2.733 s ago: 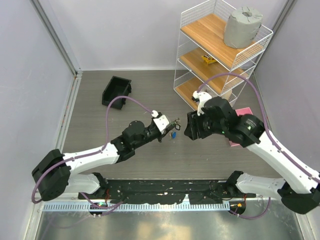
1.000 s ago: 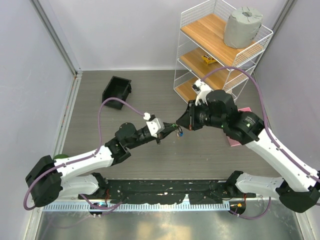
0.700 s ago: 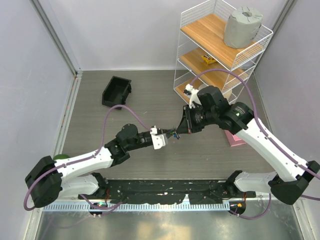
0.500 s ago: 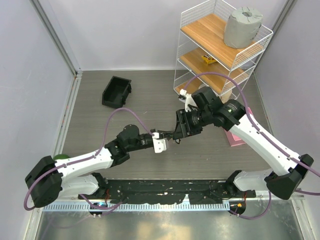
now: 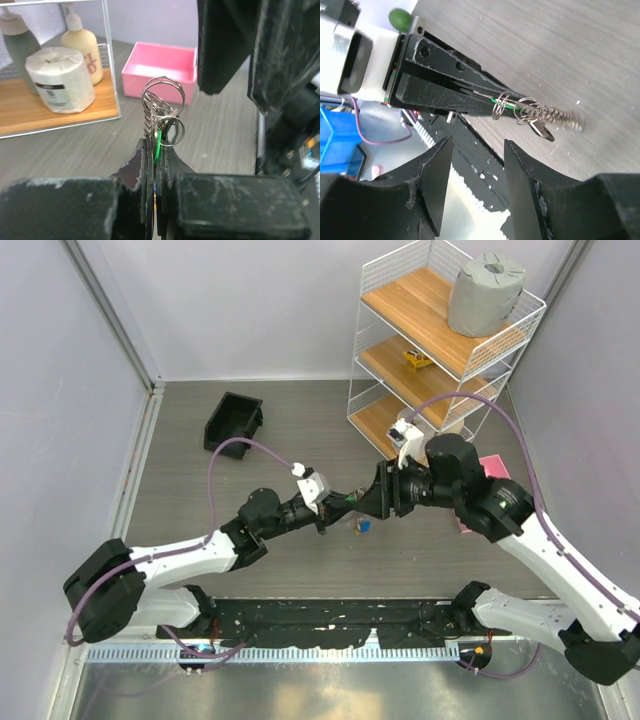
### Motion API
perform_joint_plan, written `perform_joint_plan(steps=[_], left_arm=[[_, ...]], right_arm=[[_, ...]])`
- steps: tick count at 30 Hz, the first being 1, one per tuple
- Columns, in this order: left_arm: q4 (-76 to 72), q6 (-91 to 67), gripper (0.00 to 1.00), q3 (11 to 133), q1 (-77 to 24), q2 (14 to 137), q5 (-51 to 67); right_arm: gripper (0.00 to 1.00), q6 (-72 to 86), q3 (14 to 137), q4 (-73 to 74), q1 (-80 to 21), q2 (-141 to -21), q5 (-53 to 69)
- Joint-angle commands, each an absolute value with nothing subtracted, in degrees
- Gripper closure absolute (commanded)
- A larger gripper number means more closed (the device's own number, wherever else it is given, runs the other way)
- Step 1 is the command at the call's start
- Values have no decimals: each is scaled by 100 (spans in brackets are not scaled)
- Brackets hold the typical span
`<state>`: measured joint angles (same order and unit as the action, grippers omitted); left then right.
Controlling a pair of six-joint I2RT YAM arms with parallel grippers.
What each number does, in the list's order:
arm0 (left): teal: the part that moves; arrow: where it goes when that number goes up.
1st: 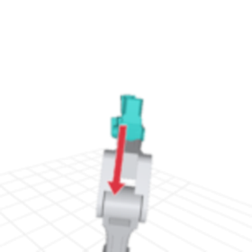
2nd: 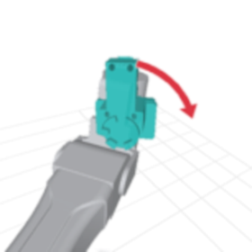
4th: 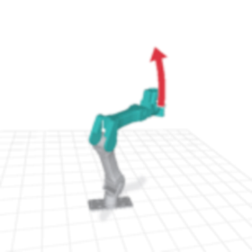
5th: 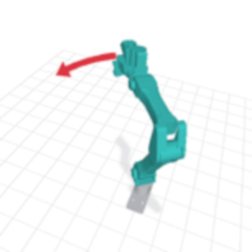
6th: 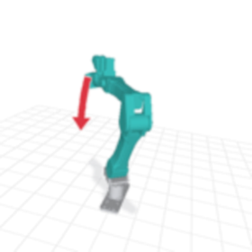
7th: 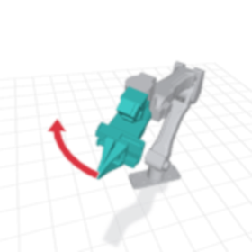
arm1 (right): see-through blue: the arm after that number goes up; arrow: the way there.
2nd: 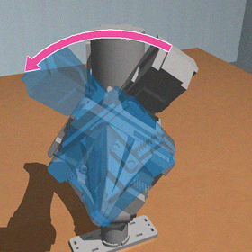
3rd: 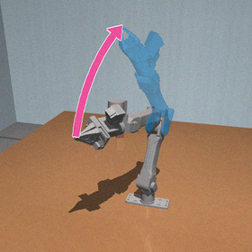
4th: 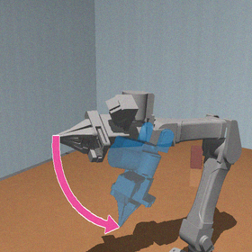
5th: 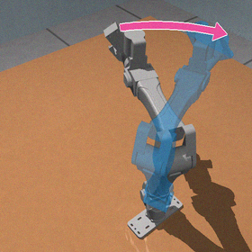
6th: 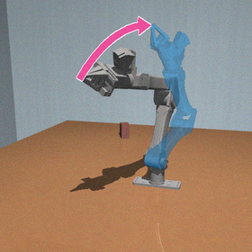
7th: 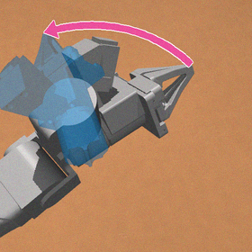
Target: Remove the keys from the keyring
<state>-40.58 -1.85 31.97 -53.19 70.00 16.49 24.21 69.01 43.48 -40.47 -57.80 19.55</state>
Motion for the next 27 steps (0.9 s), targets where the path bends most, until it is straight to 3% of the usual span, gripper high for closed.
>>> perform_joint_plan(steps=[1,16,27], left_arm=[[-6326,-2344,100,3120,-5291,7338,1713],[-6724,-2856,100,3217,-5291,7567,2223],[-6741,-2821,100,3261,-5309,7655,2347]], right_arm=[[50,2522,6277,2814,-4034,-5073,1582],[55,2461,6284,2531,-4034,-5089,1485],[67,2443,6337,2355,-4034,-5115,1749]])
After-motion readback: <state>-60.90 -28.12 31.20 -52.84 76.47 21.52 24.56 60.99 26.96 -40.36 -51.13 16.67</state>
